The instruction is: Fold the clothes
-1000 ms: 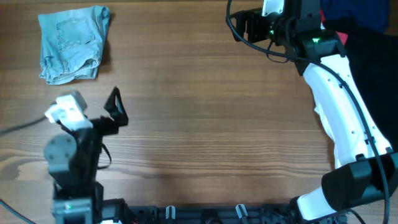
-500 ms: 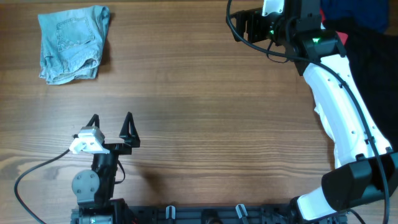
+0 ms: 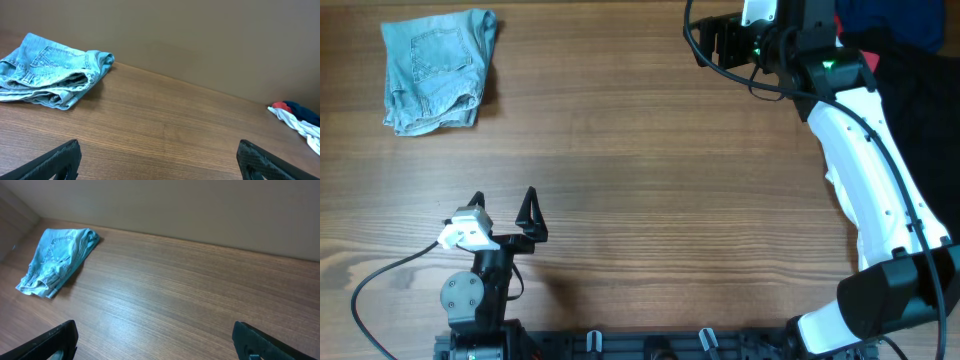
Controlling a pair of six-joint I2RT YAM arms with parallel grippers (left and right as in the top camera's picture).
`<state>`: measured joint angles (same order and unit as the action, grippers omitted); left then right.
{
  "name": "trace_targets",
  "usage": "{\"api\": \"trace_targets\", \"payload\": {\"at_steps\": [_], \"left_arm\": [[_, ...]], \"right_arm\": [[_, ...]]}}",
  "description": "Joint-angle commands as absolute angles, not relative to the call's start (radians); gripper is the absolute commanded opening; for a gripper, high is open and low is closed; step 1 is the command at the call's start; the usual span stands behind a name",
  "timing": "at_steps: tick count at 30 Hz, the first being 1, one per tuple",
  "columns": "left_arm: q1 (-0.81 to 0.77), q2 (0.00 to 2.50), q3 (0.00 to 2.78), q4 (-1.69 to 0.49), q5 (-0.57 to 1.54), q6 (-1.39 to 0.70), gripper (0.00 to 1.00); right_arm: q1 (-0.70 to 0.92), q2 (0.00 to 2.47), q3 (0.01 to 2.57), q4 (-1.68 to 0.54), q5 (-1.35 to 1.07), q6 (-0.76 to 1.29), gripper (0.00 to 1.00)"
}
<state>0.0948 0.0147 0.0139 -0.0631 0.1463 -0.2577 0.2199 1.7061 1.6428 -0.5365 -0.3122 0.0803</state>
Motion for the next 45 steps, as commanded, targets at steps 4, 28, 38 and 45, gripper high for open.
{"api": "trace_targets", "payload": {"at_steps": [4, 28, 38, 45], "left_arm": [[0.103, 0.004, 0.006, -0.064, 0.137, -0.27, 1.0], [0.103, 0.005, 0.006, -0.064, 0.137, -0.27, 1.0], [0.103, 0.005, 0.006, -0.064, 0.137, -0.27, 1.0], [0.103, 0.005, 0.006, -0.064, 0.137, -0.27, 1.0]], "right_arm": [[0.225, 1.713, 1.642, -0.532, -0.306, 0.067, 0.99], [0.271, 1.602, 1.642, -0.541, -0.306, 0.067, 0.99], [0.265, 1.143, 1.319, -0.442, -0.266, -0.269, 1.0], [0.134, 0.709, 0.701, -0.064, -0.39, -0.227, 1.0]]}}
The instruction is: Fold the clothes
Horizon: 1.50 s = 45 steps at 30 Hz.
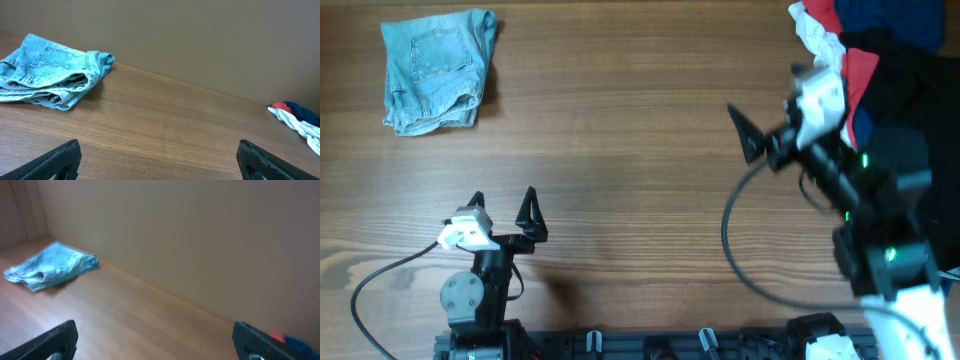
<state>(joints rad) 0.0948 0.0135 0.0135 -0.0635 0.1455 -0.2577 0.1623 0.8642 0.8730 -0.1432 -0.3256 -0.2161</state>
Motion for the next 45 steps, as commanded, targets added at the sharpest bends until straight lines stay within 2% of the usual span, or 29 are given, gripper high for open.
{"api": "trace_targets", "payload": {"at_steps": [1, 5, 8, 16, 22, 45], "left_arm": [[0.103, 0.005, 0.006, -0.064, 0.137, -0.27, 1.0], [0.103, 0.005, 0.006, -0.064, 0.137, -0.27, 1.0], [0.103, 0.005, 0.006, -0.064, 0.137, -0.27, 1.0], [0.103, 0.005, 0.006, -0.064, 0.137, -0.27, 1.0], [0.103, 0.005, 0.006, -0.064, 0.137, -0.27, 1.0], [0.103, 0.005, 0.006, -0.064, 0.137, -0.27, 1.0]], "right_arm": [[0.125, 0.65, 0.624, -0.015, -0.389, -0.215, 1.0], [0.09, 0.439, 0.377, 0.117, -0.363, -0.133, 1.0], [0.088, 0.268, 0.228, 0.136, -0.283, -0.05, 0.99], [0.087, 0.024, 0.004, 0.192, -0.284, -0.024, 0.99], [0.072, 0.003, 0.005, 0.019, -0.282, 0.02, 0.99], [0.072, 0.009, 0.005, 0.025, -0.287, 0.036, 1.0]]}}
